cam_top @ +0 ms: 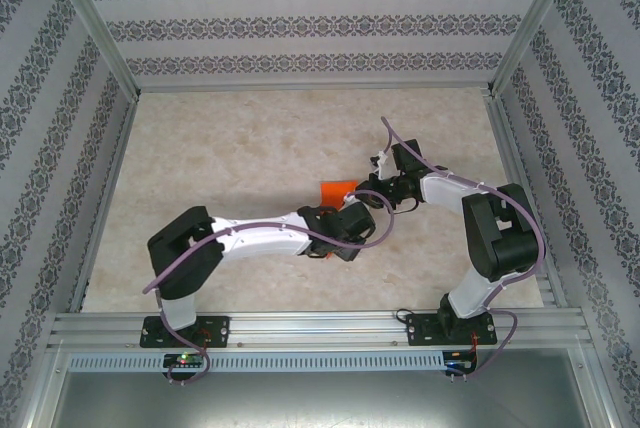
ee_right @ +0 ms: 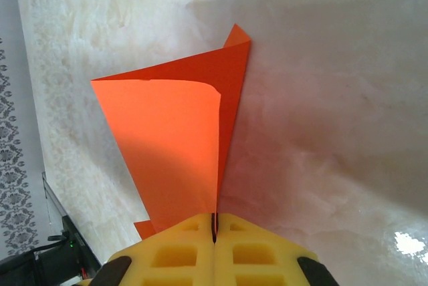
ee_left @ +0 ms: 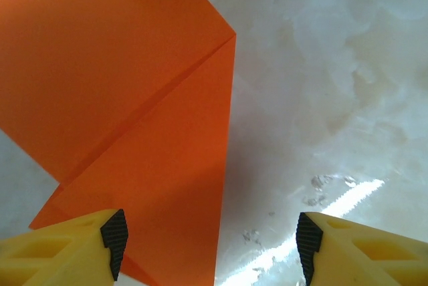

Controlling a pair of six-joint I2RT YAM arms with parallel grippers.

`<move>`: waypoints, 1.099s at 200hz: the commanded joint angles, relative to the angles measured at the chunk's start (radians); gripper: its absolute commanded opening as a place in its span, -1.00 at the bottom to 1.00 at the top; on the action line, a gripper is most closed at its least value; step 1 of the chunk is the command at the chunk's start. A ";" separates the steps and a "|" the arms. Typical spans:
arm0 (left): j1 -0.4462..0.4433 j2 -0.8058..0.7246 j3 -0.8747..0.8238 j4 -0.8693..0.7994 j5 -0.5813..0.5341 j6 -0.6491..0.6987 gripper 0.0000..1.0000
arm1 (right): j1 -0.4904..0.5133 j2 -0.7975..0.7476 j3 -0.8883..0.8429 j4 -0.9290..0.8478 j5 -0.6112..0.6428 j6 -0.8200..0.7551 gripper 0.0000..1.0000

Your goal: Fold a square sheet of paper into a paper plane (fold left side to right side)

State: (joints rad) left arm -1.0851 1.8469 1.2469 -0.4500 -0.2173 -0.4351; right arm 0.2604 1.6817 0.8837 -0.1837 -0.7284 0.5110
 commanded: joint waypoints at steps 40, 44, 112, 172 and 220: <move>-0.049 0.117 0.113 -0.172 -0.195 -0.058 0.34 | 0.022 0.009 0.031 -0.024 0.018 0.027 -1.00; -0.050 0.122 0.115 -0.174 -0.199 -0.060 0.33 | 0.022 0.011 0.031 -0.025 0.018 0.026 -1.00; -0.058 0.166 0.126 -0.183 -0.233 -0.077 -0.07 | 0.024 0.024 0.033 -0.023 0.014 0.027 -1.00; -0.060 0.179 0.134 -0.186 -0.231 -0.074 -0.34 | 0.026 0.036 0.042 -0.037 0.023 0.017 -1.00; -0.060 0.181 0.134 -0.188 -0.231 -0.080 -0.58 | 0.026 0.032 0.049 -0.035 0.016 0.008 -0.99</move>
State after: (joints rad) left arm -1.1267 2.0041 1.3598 -0.5957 -0.4236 -0.5030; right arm 0.2729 1.7084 0.9043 -0.2047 -0.7181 0.5282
